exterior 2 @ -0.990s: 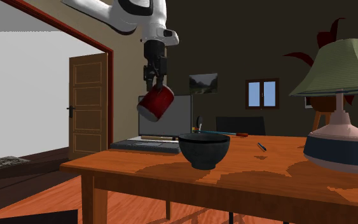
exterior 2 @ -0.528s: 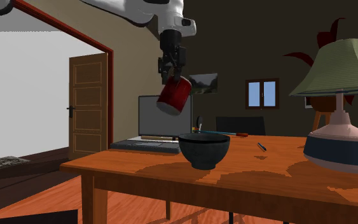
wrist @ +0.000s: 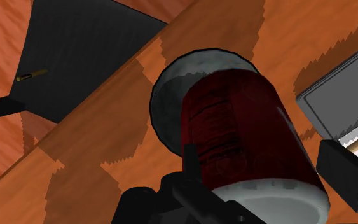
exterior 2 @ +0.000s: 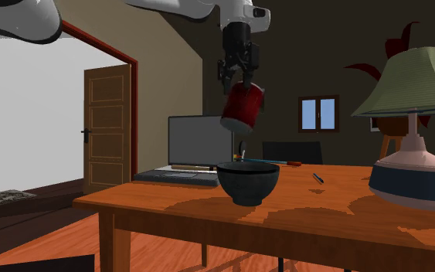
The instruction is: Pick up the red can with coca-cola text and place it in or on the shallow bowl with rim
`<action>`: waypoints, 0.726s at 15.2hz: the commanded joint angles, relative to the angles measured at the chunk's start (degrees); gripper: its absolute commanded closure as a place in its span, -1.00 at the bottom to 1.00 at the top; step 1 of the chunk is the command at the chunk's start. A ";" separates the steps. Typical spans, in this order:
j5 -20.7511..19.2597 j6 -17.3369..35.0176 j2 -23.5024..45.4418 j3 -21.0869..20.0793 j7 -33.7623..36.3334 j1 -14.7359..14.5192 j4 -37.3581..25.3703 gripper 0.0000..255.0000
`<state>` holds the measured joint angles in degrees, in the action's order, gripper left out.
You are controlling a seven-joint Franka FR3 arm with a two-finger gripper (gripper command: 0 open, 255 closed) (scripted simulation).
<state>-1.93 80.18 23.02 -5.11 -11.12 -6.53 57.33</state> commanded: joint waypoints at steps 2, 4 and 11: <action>0.10 2.39 -0.55 0.09 -0.38 0.35 2.83 1.00; 0.19 4.55 -1.58 0.09 -0.40 0.48 6.01 1.00; 0.40 11.28 -3.97 0.10 -0.43 0.77 15.14 1.00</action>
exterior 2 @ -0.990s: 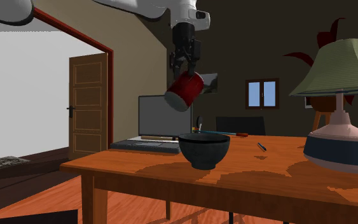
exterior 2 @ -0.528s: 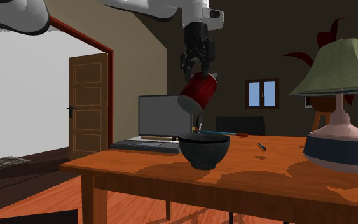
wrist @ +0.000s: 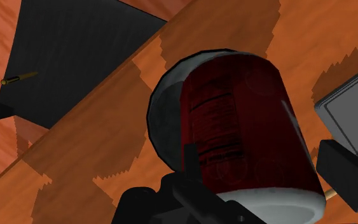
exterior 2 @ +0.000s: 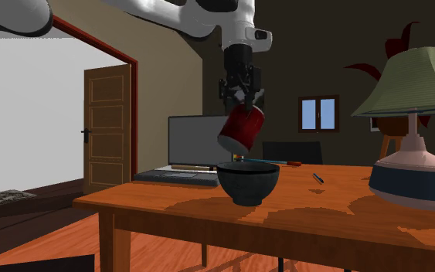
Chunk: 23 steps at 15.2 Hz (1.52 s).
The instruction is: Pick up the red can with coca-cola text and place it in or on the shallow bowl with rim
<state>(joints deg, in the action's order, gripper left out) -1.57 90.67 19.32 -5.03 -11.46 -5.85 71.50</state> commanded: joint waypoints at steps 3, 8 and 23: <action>0.09 3.43 -0.88 0.04 -0.10 0.17 4.20 1.00; 0.13 7.82 -1.52 0.06 -0.11 0.28 9.24 1.00; 0.12 5.78 -1.29 0.05 -0.11 0.23 6.97 -1.00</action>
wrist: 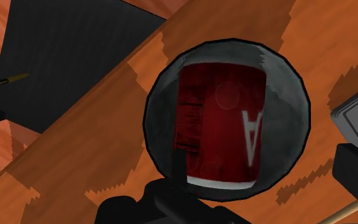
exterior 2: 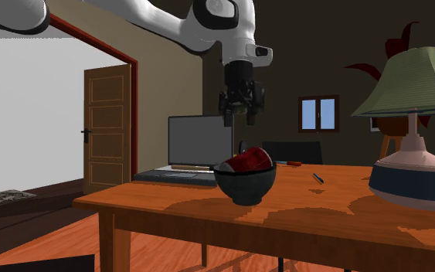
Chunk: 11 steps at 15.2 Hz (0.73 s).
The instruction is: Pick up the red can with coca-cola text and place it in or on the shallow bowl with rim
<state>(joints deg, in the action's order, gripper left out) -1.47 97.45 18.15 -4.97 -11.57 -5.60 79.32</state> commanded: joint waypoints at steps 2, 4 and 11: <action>-0.05 -5.27 0.70 -0.03 0.00 -0.13 -5.96 -1.00; -0.09 -7.04 1.19 -0.04 0.01 -0.19 -8.21 -1.00; -0.09 -7.04 1.19 -0.04 0.01 -0.19 -8.21 -1.00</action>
